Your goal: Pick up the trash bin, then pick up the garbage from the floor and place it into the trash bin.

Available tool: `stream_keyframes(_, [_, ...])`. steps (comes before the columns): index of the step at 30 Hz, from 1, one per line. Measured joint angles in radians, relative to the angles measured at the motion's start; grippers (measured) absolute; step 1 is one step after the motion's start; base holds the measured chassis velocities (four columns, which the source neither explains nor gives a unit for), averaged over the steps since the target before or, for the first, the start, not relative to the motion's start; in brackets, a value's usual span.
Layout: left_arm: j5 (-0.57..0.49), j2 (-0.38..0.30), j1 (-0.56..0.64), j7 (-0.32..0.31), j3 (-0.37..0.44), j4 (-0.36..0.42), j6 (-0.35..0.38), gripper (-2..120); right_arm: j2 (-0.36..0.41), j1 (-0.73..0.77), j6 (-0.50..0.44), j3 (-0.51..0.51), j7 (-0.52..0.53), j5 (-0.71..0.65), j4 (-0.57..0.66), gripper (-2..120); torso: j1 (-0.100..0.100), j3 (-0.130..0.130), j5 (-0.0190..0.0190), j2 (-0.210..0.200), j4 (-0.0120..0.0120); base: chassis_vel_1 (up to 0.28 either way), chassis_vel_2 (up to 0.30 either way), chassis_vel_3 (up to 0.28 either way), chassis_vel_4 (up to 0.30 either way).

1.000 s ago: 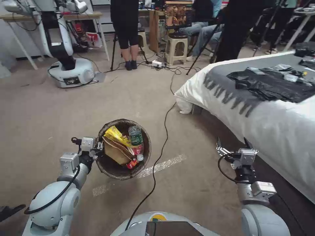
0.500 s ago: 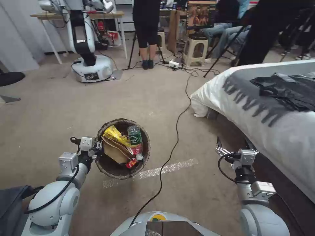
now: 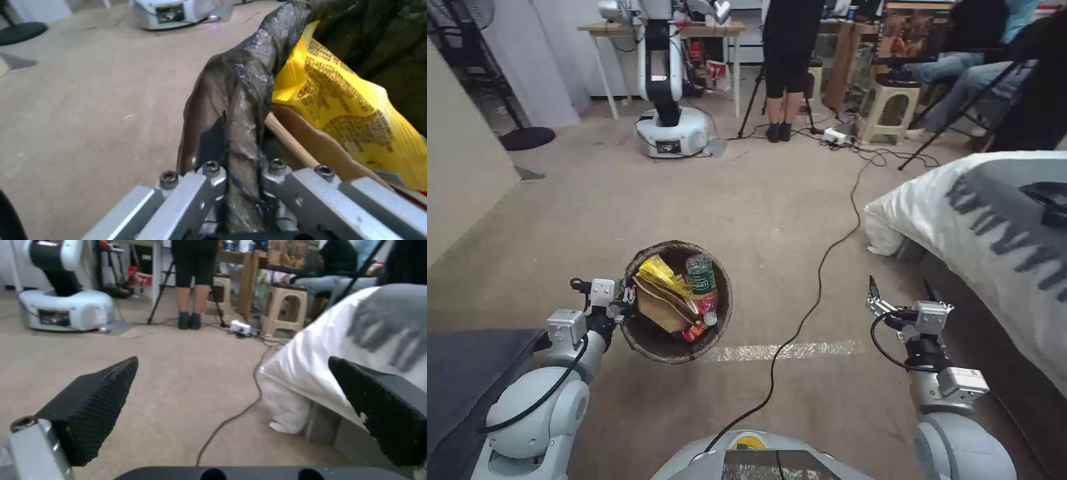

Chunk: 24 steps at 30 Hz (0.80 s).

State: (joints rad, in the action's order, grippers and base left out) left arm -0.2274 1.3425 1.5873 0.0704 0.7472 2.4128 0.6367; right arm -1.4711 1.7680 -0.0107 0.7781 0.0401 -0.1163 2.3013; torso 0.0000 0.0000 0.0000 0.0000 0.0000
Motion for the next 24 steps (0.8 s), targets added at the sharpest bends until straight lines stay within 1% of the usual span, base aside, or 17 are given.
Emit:
stream_keyframes(6, [0.000,0.001,-0.002,0.000,-0.002,-0.001,0.000,3,0.000,0.000,0.001,0.004,0.000,-0.003,0.001,100,0.000,0.000,0.0000,0.000,0.0000,0.088,0.075,0.081,0.068])
stream_keyframes(12, [0.002,0.002,-0.003,-0.001,-0.004,-0.007,-0.016,3,-0.001,0.000,0.002,0.007,0.000,-0.004,0.001,100,0.000,0.000,0.0000,0.000,0.0005,0.076,0.071,0.060,0.074])
stream_keyframes(17, [0.003,-0.002,-0.010,0.000,-0.007,-0.011,-0.016,3,-0.001,-0.003,0.007,0.007,0.000,-0.005,0.002,100,0.000,0.000,0.0000,0.000,-0.0004,0.000,0.000,0.000,0.000])
stream_keyframes(20, [-0.004,-0.011,-0.022,-0.002,-0.007,-0.018,-0.013,3,0.001,-0.006,0.014,0.007,0.001,-0.005,0.004,100,0.000,0.000,0.0000,0.000,0.0000,0.000,0.000,0.000,0.000])
stream_keyframes(24, [-0.020,-0.030,-0.044,-0.004,-0.007,-0.029,-0.001,3,0.001,-0.011,0.023,0.006,0.002,-0.005,0.004,100,0.000,0.000,0.0000,0.000,-0.0001,0.000,0.000,0.000,0.000])
